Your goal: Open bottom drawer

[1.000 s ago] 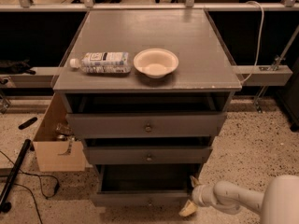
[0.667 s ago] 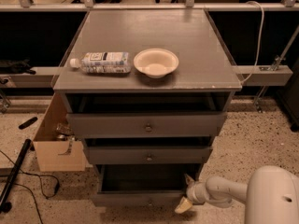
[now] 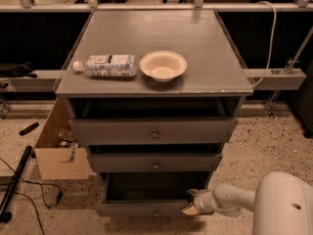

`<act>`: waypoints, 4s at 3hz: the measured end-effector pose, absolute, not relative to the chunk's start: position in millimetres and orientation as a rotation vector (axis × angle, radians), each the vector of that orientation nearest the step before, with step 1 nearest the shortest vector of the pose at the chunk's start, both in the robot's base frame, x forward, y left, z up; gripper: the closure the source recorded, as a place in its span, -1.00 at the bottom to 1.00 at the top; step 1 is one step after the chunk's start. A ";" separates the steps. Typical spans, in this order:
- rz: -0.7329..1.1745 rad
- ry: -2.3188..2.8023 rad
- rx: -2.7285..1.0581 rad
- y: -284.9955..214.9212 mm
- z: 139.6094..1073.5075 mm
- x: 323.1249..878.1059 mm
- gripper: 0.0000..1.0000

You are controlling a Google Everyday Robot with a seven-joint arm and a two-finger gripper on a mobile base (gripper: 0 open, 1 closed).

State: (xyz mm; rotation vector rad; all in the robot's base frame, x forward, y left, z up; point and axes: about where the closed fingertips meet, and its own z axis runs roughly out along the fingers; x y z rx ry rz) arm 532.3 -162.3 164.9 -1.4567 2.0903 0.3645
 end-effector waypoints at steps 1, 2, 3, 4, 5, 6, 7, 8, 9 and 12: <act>0.374 2.073 -1.448 -167.3 169.3 519.3 0.35; 0.387 2.068 -1.421 -176.8 175.1 497.3 0.81; 0.432 2.031 -1.425 -160.6 177.7 474.2 1.00; 0.467 2.002 -1.423 -147.7 181.4 455.1 1.00; 0.467 2.002 -1.423 -147.9 184.6 456.2 1.00; 0.467 2.002 -1.423 -148.0 185.0 456.9 0.78; 0.467 2.002 -1.423 -147.9 185.0 456.8 0.31; 0.467 2.002 -1.423 -147.9 185.0 456.8 -0.31; 0.467 2.002 -1.423 -147.9 185.0 456.8 -0.78; 0.481 2.060 -1.429 -134.8 141.0 500.4 -1.00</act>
Offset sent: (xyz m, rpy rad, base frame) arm -0.0787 -0.0437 0.0240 0.0784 -0.0263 -0.0459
